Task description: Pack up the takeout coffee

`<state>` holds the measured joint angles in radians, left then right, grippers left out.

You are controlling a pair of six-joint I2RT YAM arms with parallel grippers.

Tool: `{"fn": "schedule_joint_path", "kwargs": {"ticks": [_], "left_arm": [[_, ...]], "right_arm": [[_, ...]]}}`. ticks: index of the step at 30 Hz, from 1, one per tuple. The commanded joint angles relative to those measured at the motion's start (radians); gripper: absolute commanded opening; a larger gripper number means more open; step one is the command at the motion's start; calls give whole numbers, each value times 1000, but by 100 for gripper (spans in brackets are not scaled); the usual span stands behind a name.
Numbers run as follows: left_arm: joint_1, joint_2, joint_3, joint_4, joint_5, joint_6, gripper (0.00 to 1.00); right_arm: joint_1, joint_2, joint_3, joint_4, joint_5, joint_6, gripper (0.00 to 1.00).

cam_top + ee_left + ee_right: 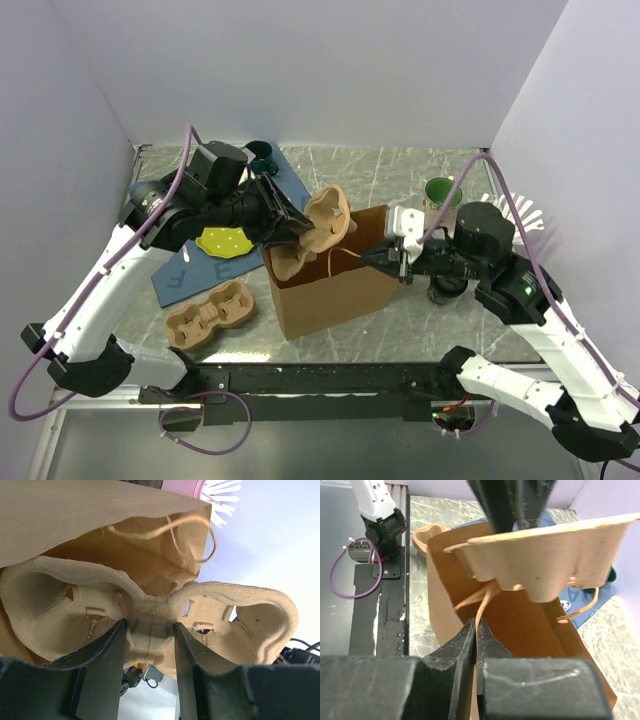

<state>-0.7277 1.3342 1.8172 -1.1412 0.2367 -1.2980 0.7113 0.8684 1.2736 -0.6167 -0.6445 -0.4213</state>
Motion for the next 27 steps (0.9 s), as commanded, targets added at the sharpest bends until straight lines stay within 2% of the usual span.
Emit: {"fn": "schedule_joint_path", "kwargs": {"ticks": [1, 5, 12, 18, 27], "left_arm": [[-9, 2, 19, 12, -23, 3, 22], [-13, 25, 27, 12, -17, 16, 22], [-71, 72, 34, -15, -40, 34, 22], [-130, 123, 34, -68, -115, 42, 22], [-165, 232, 131, -140, -233, 48, 20]], "right_arm": [[36, -52, -42, 74, 45, -36, 4], [60, -66, -63, 72, 49, -66, 1], [89, -74, -83, 113, 94, -73, 0], [120, -78, -109, 141, 106, -74, 0], [151, -72, -126, 147, 141, -79, 0]]}}
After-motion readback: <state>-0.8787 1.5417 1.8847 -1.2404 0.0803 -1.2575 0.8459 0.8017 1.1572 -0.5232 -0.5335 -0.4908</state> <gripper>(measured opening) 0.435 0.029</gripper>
